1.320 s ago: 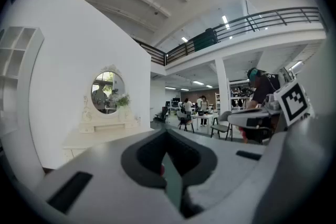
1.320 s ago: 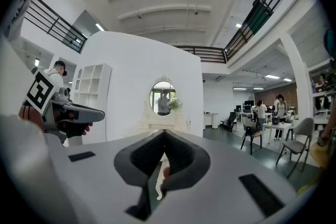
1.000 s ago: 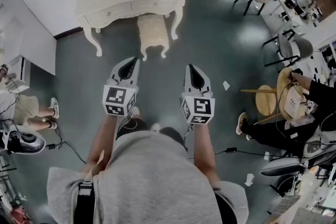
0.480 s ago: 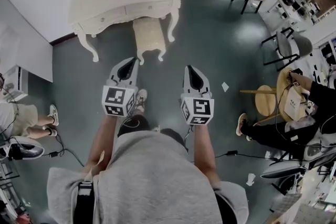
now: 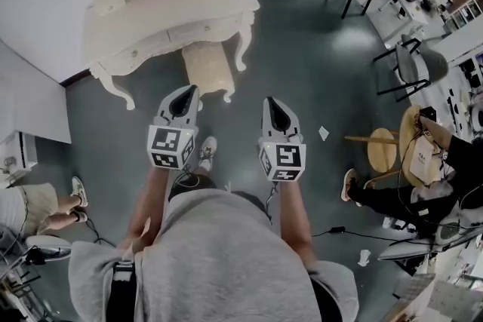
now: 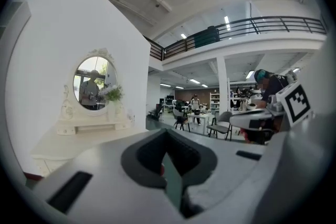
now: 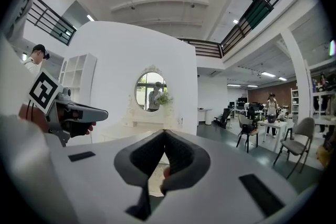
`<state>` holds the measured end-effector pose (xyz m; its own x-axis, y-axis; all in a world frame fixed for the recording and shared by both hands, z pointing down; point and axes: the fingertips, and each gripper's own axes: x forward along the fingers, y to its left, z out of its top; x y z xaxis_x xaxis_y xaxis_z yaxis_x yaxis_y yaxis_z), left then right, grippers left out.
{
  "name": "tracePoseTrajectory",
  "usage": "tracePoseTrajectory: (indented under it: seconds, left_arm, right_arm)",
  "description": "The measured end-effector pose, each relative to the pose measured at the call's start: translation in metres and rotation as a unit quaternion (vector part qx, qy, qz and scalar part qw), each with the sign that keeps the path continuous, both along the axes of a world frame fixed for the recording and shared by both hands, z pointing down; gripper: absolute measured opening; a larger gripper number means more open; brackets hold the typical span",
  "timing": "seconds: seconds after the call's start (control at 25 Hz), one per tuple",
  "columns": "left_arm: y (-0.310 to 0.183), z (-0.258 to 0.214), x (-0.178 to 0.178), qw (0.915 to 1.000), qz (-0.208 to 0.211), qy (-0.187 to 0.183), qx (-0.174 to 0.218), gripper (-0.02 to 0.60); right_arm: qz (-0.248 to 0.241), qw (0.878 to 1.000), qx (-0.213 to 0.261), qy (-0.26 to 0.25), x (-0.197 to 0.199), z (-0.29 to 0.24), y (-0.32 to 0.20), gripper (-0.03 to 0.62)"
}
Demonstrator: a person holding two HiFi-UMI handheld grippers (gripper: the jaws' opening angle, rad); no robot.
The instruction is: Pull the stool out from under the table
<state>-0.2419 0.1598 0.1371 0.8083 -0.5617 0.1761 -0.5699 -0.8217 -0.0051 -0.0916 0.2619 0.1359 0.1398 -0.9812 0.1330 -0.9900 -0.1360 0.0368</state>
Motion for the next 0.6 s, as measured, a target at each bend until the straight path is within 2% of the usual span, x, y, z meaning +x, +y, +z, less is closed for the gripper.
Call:
tracePoseTrajectory:
  seconds: [0.24,0.6]
  left_arm:
    - [-0.083,0.003,0.027,0.9998,0.014,-0.005,-0.015,0.0]
    - [-0.181,0.027,0.041,0.9987,0.011,-0.016,-0.048,0.0]
  right_arm:
    - [0.013,1.0,-0.015,-0.007,0.027,0.004,-0.084,0.014]
    - [0.007,0.999,-0.043,-0.018,0.043,0.021,-0.189,0.014]
